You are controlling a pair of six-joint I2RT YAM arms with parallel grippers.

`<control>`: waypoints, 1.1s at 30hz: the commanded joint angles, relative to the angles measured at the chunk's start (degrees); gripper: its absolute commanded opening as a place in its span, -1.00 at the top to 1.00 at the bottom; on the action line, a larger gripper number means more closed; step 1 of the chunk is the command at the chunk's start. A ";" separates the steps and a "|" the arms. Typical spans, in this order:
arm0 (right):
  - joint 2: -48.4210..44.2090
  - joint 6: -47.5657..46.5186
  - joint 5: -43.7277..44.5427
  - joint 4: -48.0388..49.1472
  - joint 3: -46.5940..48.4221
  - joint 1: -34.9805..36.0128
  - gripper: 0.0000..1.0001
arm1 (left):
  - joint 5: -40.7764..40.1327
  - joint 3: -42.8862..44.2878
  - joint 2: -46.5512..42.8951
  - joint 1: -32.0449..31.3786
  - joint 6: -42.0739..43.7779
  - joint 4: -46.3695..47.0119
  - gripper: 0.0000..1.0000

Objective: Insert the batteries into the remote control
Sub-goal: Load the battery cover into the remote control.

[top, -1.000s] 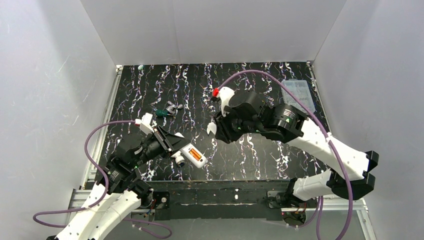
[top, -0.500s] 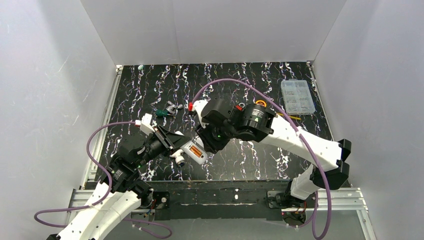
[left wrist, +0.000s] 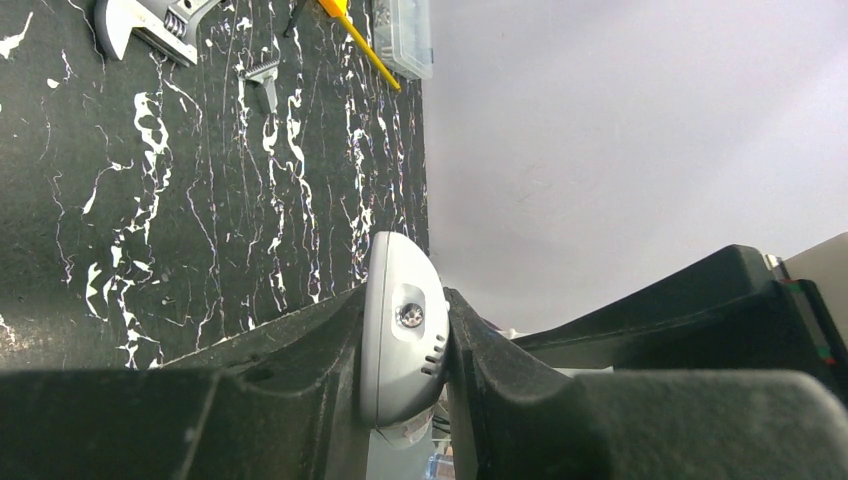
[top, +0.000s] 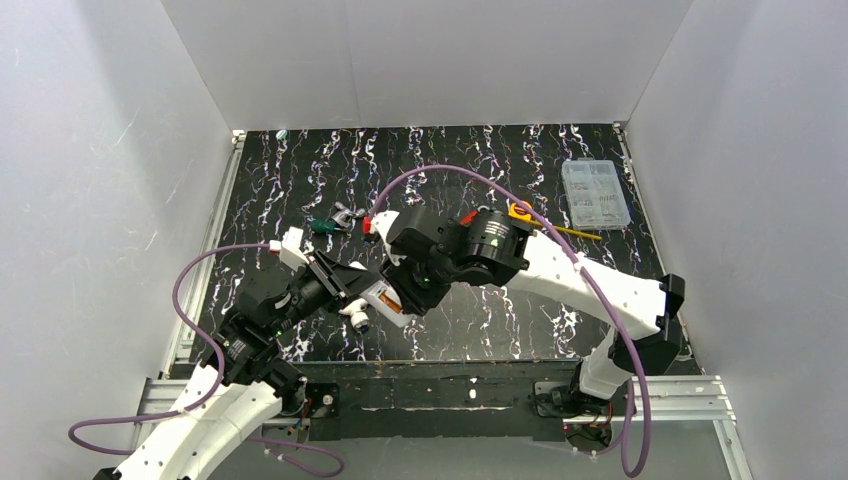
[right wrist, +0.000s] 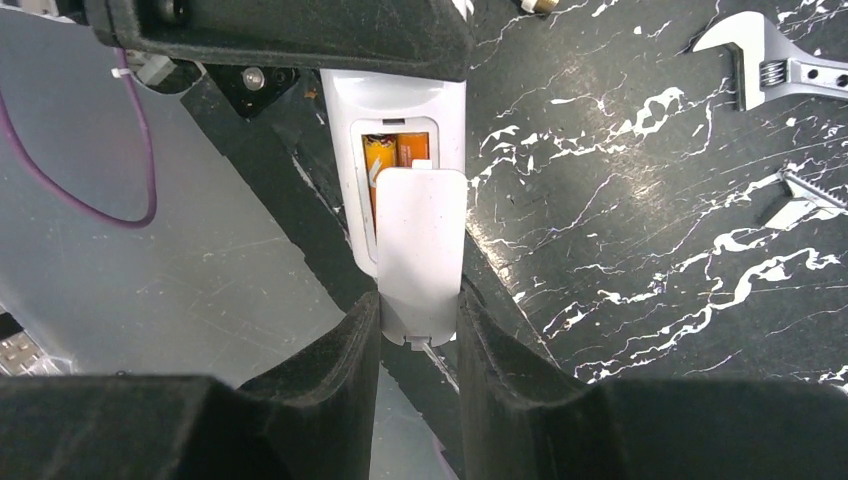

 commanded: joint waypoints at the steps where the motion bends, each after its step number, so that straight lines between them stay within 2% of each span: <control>1: 0.99 0.30 0.09 0.08 2.12 0.38 0.29 | 0.28 0.51 -0.03 -0.17 -0.72 4.05 1.00; 33: 5.26 -0.59 0.16 0.10 5.58 0.91 0.29 | 1.56 0.44 0.82 -0.17 -2.20 5.32 1.00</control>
